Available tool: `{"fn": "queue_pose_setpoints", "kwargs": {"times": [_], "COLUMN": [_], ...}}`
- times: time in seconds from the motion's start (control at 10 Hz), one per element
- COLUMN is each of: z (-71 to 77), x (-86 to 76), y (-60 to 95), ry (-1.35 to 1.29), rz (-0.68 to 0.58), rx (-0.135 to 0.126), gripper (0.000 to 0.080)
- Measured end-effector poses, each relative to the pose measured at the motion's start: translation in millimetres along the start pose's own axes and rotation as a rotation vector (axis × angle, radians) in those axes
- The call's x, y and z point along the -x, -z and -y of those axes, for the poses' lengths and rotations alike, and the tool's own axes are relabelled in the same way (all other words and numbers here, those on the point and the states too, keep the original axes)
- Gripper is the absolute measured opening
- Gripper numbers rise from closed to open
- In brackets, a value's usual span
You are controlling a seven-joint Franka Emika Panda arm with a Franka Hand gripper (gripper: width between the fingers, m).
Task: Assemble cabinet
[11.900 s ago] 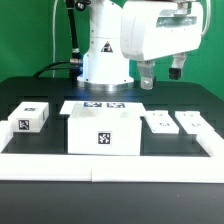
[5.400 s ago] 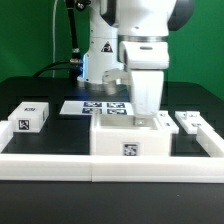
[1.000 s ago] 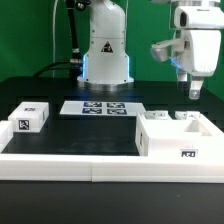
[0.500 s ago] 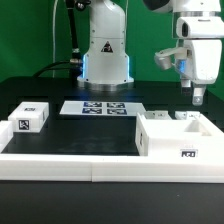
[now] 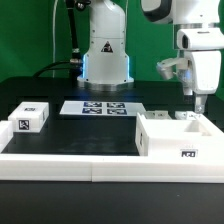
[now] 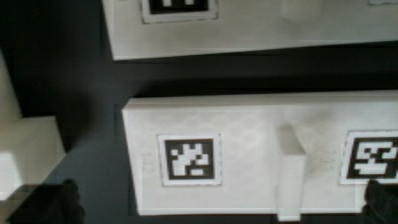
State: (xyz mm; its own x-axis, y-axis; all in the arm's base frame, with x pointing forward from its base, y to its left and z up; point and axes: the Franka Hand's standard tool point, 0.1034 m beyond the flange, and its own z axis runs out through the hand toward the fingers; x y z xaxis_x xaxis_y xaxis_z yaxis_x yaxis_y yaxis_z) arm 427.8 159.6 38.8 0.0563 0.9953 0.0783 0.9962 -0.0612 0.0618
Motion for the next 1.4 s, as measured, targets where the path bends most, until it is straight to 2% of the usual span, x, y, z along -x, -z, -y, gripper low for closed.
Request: {"fn": "queue_pose_setpoints", "kwargs": {"times": [0.4,0.5,0.6,0.8,0.9,1.0,1.1,1.2,1.3,1.4], "z": [7.4,8.1,7.4,6.3,5.0,4.6,4.3,4.5,4.5,4.6], "x": [3.6,4.4,4.8,8.1,8.5,9.7,11.2,11.4,11.5,11.2], "y": [-13.4,-15.1,-14.4,-15.6,-16.1,-16.8,-17.4,-17.7,-17.7,-17.7], "ry": [-0.007,-0.009,-0.010,-0.018,-0.020,-0.022,-0.026,-0.027,-0.027,-0.026], "rz": [0.003,0.004,0.004,0.008,0.008,0.008,0.009,0.009,0.009,0.009], "rx": [-0.029,-0.033,-0.032,-0.039,-0.039,-0.040,-0.041,-0.042,-0.042,-0.042], "gripper": [0.0797,0.0678,0.0678,0.0402,0.0402,0.0220,0.0089,0.0089,0.0019,0.0006]}}
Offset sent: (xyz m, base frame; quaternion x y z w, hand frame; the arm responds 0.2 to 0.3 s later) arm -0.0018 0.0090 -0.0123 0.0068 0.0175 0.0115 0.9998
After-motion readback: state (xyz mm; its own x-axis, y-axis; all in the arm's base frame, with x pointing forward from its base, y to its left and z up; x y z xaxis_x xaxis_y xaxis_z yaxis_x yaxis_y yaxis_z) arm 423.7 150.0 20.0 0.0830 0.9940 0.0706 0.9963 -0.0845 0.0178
